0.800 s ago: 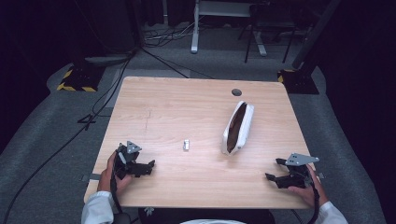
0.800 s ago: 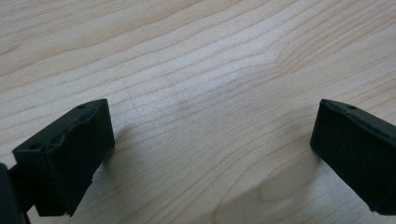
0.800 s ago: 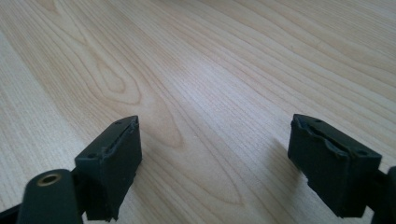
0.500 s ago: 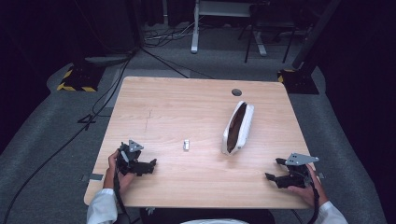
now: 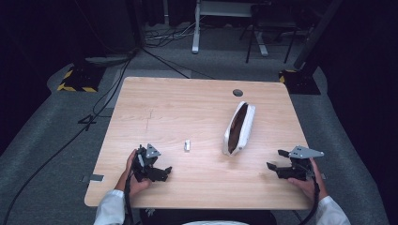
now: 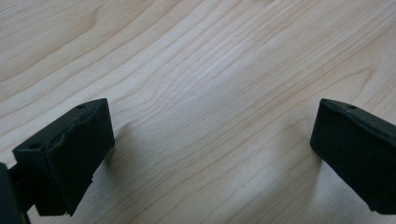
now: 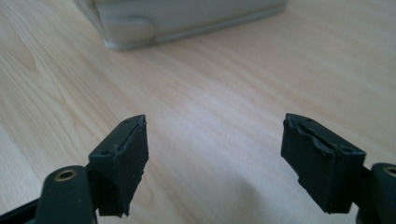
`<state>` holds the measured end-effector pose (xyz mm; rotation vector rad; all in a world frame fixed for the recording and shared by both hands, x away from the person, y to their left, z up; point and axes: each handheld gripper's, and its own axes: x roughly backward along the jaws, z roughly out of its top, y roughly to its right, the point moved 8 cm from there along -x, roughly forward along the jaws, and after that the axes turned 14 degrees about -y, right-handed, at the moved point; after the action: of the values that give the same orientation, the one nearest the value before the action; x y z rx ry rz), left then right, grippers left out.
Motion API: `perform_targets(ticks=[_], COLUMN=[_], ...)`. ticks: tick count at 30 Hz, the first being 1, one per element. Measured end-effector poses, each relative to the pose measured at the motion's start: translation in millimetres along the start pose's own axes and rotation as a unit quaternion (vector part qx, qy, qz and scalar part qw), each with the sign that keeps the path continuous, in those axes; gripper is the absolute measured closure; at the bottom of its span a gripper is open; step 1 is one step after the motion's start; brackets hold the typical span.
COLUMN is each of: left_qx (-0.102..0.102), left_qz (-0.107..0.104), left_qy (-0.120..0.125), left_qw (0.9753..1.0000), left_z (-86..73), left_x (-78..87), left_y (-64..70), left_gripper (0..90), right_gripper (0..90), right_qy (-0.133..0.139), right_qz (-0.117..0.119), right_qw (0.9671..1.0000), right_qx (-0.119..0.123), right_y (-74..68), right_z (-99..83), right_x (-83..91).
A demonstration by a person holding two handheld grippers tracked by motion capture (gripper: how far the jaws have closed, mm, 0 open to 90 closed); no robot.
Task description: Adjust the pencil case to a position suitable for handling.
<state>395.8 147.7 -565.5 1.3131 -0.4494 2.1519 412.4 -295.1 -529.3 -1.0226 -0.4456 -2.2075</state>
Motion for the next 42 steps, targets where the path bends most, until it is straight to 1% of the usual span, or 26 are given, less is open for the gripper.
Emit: perform_targets(ticks=[1,3,8,9,11,13,14,17,18,19,21,22,23,24,25,26,27,29,31,32,34,36,37,38,40,42], left_qx=[-0.004,0.001,-0.005,-0.006,-0.008,-0.007,0.000,-0.007,-0.007,-0.012,-0.007,-0.012,-0.010,-0.014,-0.015,-0.015,-0.015,-0.015,-0.015,-0.015,-0.015,-0.015,-0.015,-0.015,-0.015,-0.015], left_qz=[0.001,-0.006,-0.006,-0.004,-0.005,-0.005,-0.007,-0.007,-0.010,-0.006,-0.011,-0.008,-0.007,-0.005,-0.006,-0.006,-0.006,-0.006,-0.006,-0.006,-0.006,-0.006,-0.006,-0.006,-0.006,-0.006], left_qy=[-0.001,0.001,0.000,0.001,0.001,0.001,0.000,0.001,-0.001,0.000,0.001,-0.001,0.001,0.000,-0.001,-0.001,-0.001,-0.001,-0.001,-0.001,-0.001,-0.001,-0.001,-0.001,-0.001,-0.001], left_qw=[1.0000,1.0000,1.0000,1.0000,1.0000,1.0000,1.0000,1.0000,0.9999,0.9999,0.9999,0.9999,0.9999,0.9999,0.9999,0.9999,0.9999,0.9999,0.9999,0.9999,0.9999,0.9999,0.9999,0.9999,0.9999,0.9999], left_z=[1.4,2.8,3.4,3.7,3.9,4.0,4.3,6.7,7.3,8.2,9.2,9.7,11.0,11.4,11.3,11.3,11.3,11.3,11.3,11.3,11.3,11.3,11.3,11.3,11.3,11.3], left_x=[-0.4,-1.8,-1.9,-2.0,-2.1,-2.2,-2.5,-3.6,-4.0,-4.2,-5.1,-5.1,-5.9,-5.9,-5.8,-5.8,-5.8,-5.8,-5.8,-5.8,-5.8,-5.8,-5.7,-5.8,-5.7,-5.8], left_y=[1.2,5.5,6.0,5.7,6.5,6.9,8.4,10.3,11.4,11.1,13.1,12.2,13.0,12.7,12.9,12.9,12.9,13.0,12.9,12.9,12.9,13.0,12.9,13.0,13.0,12.9], left_gripper=[0.1,0.1,0.1,0.1,0.1,0.1,0.1,0.1,0.1,0.1,0.1,0.1,0.1,0.1,0.1,0.1,0.2,0.2,0.2,0.2,0.2,0.2,0.2,0.2,0.2,0.2], right_gripper=[24.1,24.2,23.5,23.0,22.7,22.4,22.5,23.3,23.4,23.7,23.7,23.7,23.7,23.7,23.5,23.5,23.5,23.5,23.5,23.3,22.5,22.2,22.3,22.2,22.3,21.9], right_qy=[0.007,0.022,0.055,0.060,0.063,0.057,0.051,0.022,0.015,0.013,0.014,0.015,0.014,0.003,-0.008,-0.017,-0.017,-0.024,-0.013,-0.008,-0.001,0.010,0.017,0.028,0.054,0.068], right_qz=[0.001,-0.005,0.004,0.010,0.010,0.004,0.002,-0.013,-0.015,-0.018,-0.032,-0.040,-0.048,-0.067,-0.078,-0.081,-0.081,-0.079,-0.069,-0.066,-0.064,-0.039,-0.031,-0.017,0.015,0.030], right_qw=[1.0000,0.9997,0.9979,0.9973,0.9959,0.9948,0.9948,0.9956,0.9958,0.9958,0.9945,0.9936,0.9929,0.9908,0.9894,0.9887,0.9887,0.9880,0.9886,0.9881,0.9854,0.9831,0.9827,0.9824,0.9824,0.9804], right_qx=[0.001,0.010,0.034,0.042,0.065,0.084,0.088,0.090,0.089,0.088,0.099,0.105,0.108,0.118,0.122,0.125,0.125,0.131,0.133,0.138,0.158,0.179,0.182,0.184,0.178,0.183], right_y=[1.5,4.7,4.8,2.1,-2.9,-6.7,-7.8,-4.8,-4.0,-3.3,-1.7,-1.0,-0.3,2.4,4.2,5.2,5.2,7.6,7.0,5.6,-0.1,-9.8,-12.8,-16.6,-23.1,-26.5], right_z=[6.1,20.8,54.6,62.9,74.7,83.2,85.9,87.6,87.5,88.2,91.7,93.7,95.1,95.7,95.1,94.2,94.2,93.3,95.3,96.7,99.9,104.8,106.9,109.6,116.1,120.6], right_x=[1.7,5.8,14.3,16.0,16.9,14.3,11.2,-5.2,-10.1,-13.4,-16.0,-16.5,-17.7,-21.7,-26.0,-30.1,-30.1,-36.1,-34.8,-33.7,-30.9,-26.0,-23.7,-19.7,-10.2,-3.9])
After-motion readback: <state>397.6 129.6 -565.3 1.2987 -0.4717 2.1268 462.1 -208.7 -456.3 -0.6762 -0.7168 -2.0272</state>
